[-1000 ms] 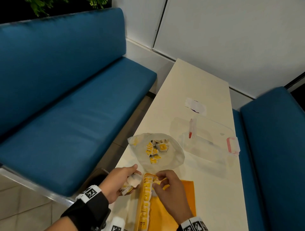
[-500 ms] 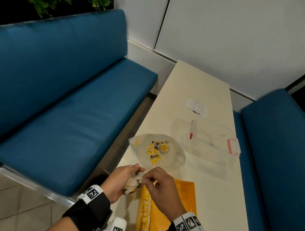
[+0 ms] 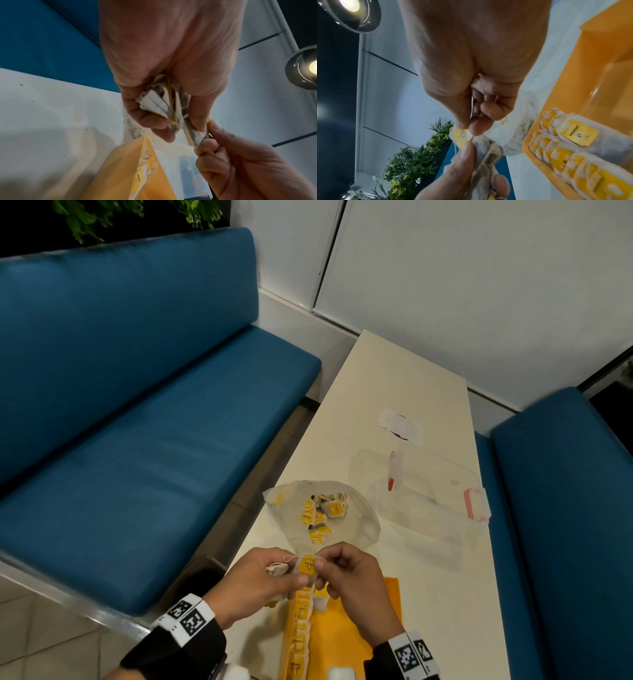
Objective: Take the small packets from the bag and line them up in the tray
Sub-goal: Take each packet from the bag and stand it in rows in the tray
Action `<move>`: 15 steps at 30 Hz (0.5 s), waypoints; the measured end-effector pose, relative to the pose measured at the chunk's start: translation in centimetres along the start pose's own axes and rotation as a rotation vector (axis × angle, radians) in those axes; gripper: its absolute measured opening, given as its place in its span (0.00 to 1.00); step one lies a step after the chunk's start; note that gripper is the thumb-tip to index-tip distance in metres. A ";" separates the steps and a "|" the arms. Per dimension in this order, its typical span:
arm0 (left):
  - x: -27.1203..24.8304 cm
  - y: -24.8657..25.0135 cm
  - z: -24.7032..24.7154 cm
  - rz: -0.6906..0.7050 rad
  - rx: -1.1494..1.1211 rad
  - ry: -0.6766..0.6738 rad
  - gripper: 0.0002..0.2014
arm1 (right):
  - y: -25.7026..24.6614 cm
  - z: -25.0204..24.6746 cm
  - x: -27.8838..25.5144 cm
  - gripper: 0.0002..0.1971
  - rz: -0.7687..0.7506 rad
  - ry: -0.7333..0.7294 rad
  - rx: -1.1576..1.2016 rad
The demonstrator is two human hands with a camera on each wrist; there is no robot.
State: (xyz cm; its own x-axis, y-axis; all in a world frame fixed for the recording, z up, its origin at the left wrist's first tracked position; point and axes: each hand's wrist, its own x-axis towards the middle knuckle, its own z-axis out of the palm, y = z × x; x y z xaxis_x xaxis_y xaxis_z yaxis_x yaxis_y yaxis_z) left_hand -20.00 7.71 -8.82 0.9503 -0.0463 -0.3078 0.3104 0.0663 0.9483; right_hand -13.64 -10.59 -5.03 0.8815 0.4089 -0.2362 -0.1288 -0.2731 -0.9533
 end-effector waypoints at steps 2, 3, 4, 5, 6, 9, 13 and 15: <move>0.1 -0.4 0.1 -0.008 0.061 0.059 0.04 | 0.3 0.0 -0.2 0.01 0.025 0.014 0.017; 0.2 -0.5 0.1 0.002 0.075 0.066 0.04 | 0.4 0.1 -0.3 0.01 0.042 0.016 0.027; 0.2 -0.7 0.2 0.010 0.081 0.069 0.04 | 0.5 0.2 -0.5 0.02 0.058 0.014 0.035; 0.2 -0.8 0.3 0.011 0.081 0.071 0.04 | 0.6 0.3 -0.6 0.02 0.071 0.011 0.036; 0.2 -0.8 0.4 0.010 0.083 0.070 0.04 | 0.8 0.3 -0.8 0.02 0.080 0.013 0.028; 0.2 -1.1 0.8 0.008 0.111 0.066 0.04 | 1.1 0.2 -1.0 0.02 0.086 0.040 -0.005; 0.2 -1.9 0.4 -0.021 0.108 0.112 0.06 | 2.1 -1.1 -0.9 0.01 0.094 0.088 -0.025; 0.3 -2.5 0.3 -0.045 0.151 0.163 0.04 | 3.2 -2.1 -1.0 0.02 0.132 0.104 -0.046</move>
State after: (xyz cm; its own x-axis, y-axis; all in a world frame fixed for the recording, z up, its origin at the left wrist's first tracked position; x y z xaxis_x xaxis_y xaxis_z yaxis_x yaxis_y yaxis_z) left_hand -20.54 7.25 -11.27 0.9305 0.1171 -0.3470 0.3573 -0.0825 0.9303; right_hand -13.96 -13.70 -7.48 0.9007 0.2754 -0.3359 -0.2278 -0.3592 -0.9051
